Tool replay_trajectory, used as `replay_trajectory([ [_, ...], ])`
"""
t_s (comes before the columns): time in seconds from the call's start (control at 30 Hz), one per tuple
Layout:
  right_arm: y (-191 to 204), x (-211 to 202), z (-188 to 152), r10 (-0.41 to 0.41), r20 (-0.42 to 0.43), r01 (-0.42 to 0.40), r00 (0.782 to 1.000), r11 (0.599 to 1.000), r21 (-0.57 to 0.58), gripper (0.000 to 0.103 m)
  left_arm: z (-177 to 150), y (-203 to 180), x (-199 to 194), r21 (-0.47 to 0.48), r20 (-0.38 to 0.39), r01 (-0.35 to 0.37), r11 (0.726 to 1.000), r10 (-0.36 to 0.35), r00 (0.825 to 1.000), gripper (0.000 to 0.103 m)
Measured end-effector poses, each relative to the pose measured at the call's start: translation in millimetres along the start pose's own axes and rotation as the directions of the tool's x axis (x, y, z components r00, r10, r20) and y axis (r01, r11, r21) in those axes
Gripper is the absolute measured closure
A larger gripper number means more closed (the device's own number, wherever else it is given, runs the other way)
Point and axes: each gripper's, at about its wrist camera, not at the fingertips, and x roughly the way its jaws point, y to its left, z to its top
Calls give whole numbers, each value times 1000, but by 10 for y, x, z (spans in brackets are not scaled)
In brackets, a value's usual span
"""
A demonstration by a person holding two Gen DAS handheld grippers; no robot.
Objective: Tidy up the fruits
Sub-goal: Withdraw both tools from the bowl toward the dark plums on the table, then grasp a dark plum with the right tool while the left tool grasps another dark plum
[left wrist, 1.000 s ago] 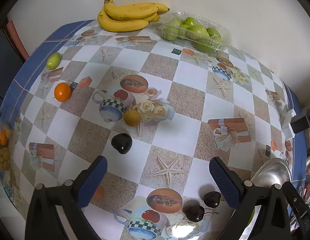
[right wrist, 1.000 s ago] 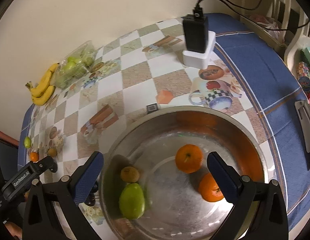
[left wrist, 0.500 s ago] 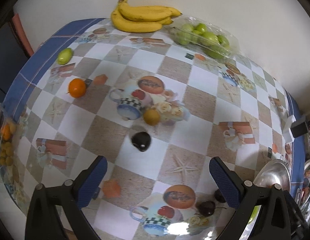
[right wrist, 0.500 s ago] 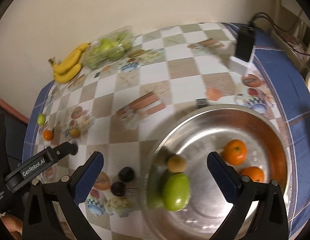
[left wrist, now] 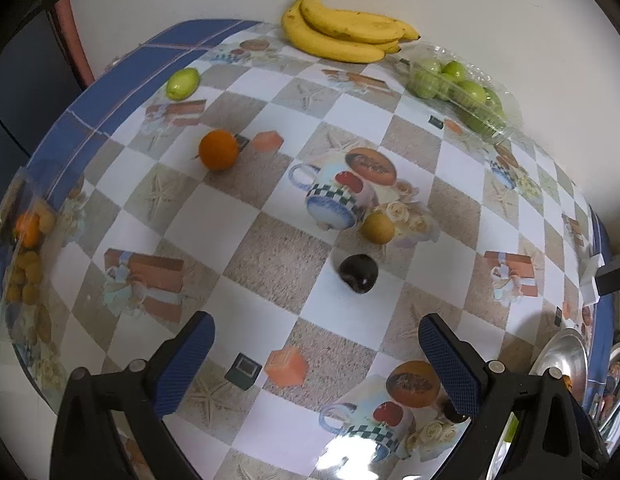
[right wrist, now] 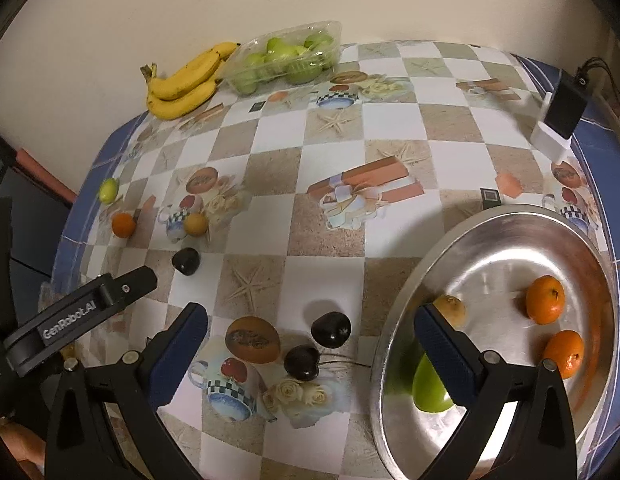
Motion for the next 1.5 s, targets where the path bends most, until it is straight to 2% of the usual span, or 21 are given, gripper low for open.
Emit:
replay_trajectory([
  [0.23,-3,11,14,-3,29,3,1000,1000,4,2,-4,-15,60,-2,-32,46,999,-46,998,1],
  [0.3,-4,-1,33,-11,40,11,999,1000,-4,11,-3,-22,75,-10,-43,62,998,-63,997,2],
  [0.37,-7,6,43,-5,36,6,999,1000,-8,26,4,-35,90,-9,-49,75,997,-75,996,3],
  [0.4,-19,21,44,3,26,-3,1000,1000,-1,29,7,-45,102,-4,-51,76,997,-76,996,5],
  [0.47,-24,51,42,9,8,-9,1000,1000,2,42,18,-61,137,8,-56,79,997,-78,995,10],
  [0.57,-9,92,28,-11,-11,11,1000,1000,-10,50,36,-70,192,17,-66,104,994,-102,993,15],
  [0.87,7,205,-12,-52,-54,50,997,998,-37,53,97,-98,259,45,-69,134,990,-131,989,25],
  [1.03,11,263,-31,-69,-81,66,994,997,-34,55,154,-120,307,77,-55,126,989,-122,991,26],
  [1.17,7,293,-36,-79,-92,77,993,997,-31,55,191,-149,359,112,-35,89,990,-86,996,26],
  [1.5,-12,349,-35,-94,-105,93,990,996,-13,56,253,-189,540,130,-47,107,986,-102,994,32],
])
